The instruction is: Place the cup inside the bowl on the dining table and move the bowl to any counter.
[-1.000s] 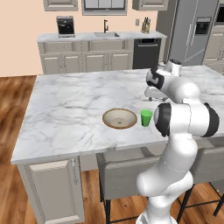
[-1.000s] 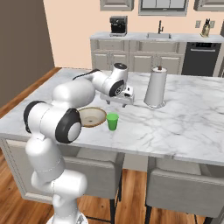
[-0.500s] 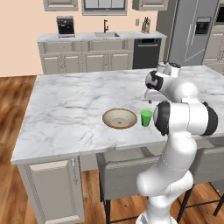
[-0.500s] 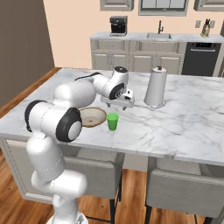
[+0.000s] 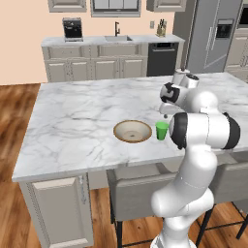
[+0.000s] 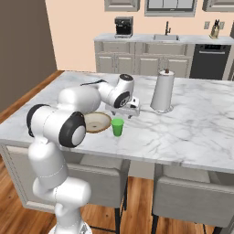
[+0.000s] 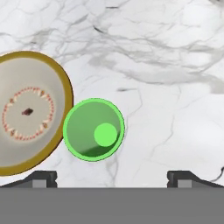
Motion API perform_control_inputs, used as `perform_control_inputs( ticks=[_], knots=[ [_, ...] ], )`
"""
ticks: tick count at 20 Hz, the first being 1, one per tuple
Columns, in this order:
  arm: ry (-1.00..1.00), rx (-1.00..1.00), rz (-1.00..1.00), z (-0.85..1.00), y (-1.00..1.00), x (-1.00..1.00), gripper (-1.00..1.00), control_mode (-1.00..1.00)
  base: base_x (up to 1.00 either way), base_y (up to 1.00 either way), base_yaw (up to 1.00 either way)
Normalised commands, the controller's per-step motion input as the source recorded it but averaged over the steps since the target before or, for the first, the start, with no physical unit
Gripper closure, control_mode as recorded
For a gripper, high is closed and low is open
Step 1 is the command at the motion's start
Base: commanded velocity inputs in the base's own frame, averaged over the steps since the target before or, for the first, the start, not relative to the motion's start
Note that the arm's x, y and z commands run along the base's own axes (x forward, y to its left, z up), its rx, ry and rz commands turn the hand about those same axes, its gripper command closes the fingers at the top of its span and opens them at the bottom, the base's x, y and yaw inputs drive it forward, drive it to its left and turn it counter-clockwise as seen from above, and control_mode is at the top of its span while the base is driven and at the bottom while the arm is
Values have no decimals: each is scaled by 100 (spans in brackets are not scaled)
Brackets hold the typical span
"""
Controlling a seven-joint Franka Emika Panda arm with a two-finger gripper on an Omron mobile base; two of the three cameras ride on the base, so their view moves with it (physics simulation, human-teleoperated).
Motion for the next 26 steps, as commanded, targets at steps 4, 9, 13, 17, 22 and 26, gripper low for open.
perform_control_inputs(
  ticks=[4,9,13,17,22,26],
  knots=[
    [0,0,0,-17,0,0,-100,-100,0,0,0],
    [0,0,0,-19,0,3,-100,-100,0,0,0],
    [0,0,0,-11,0,9,-100,-100,0,0,0],
    [0,0,0,-8,0,14,-100,-100,0,0,0],
    [0,0,0,-7,0,13,-100,-100,0,0,0],
    [0,0,0,-9,0,5,-100,-100,0,0,0]
  ],
)
